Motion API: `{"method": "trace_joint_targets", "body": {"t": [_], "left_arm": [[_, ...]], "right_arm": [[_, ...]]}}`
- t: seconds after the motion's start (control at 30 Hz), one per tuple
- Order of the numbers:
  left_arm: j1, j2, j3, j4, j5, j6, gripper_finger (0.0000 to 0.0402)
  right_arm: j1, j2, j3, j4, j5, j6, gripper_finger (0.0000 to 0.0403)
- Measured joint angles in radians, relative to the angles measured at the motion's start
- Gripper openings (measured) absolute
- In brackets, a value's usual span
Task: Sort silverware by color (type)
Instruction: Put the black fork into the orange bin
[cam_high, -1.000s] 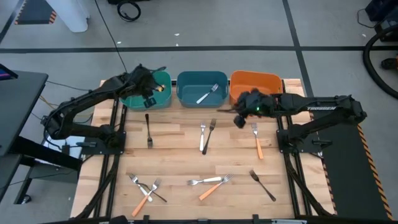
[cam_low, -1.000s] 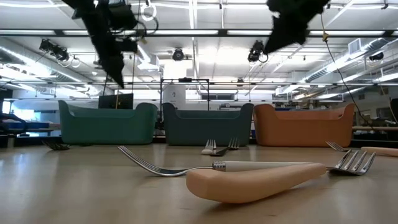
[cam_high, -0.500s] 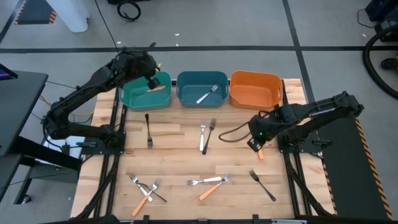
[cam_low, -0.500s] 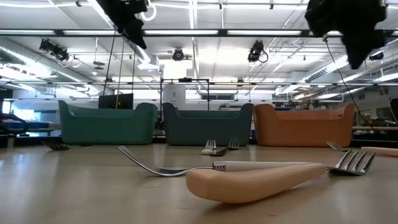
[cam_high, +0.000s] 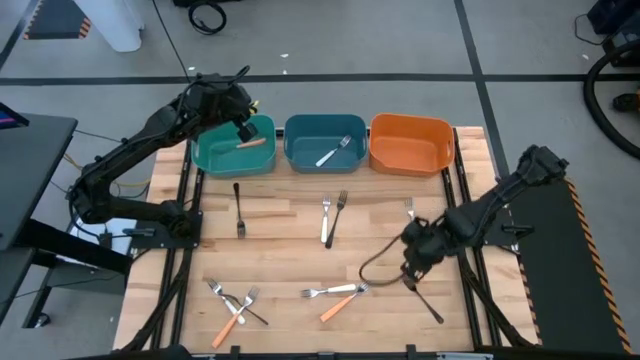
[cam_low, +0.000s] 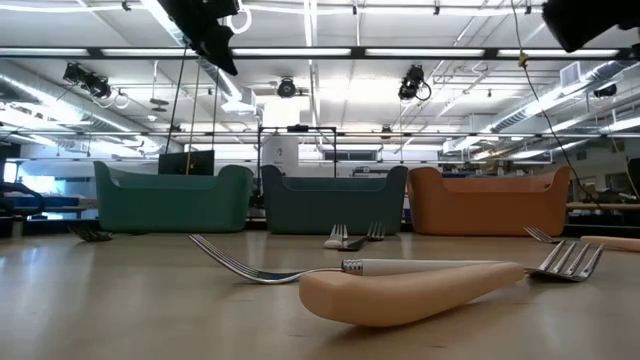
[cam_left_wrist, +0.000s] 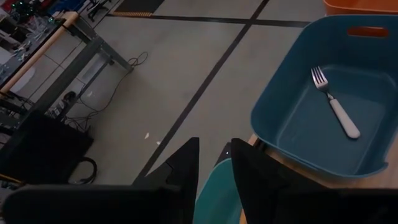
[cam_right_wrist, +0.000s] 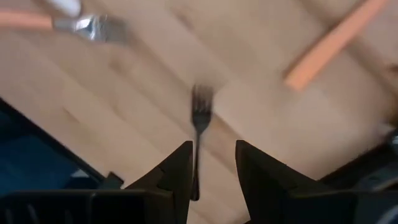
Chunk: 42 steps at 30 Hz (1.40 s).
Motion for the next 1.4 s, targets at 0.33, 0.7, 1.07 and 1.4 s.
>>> {"method": "trace_joint_targets", "body": {"t": [0.33, 0.7, 1.07, 1.4], "left_arm": [[-0.011, 0.000, 0.000, 0.001, 0.000, 0.001, 0.0103], [-0.017, 0.000, 0.000, 0.023, 0.000, 0.002, 0.0103], [-0.017, 0.000, 0.000, 0.045, 0.000, 0.002, 0.0103], [-0.017, 0.000, -0.001, 0.051, 0.023, 0.002, 0.0103]], "right_arm": [[0.146, 0.201, 0.000, 0.144, -0.065, 0.110, 0.0129], [0.202, 0.376, 0.000, 0.170, -0.066, 0.206, 0.0129], [0.204, 0.472, -0.006, 0.248, -0.065, 0.239, 0.0129], [0.227, 0.453, -0.093, 0.379, -0.062, 0.321, 0.0129]]}}
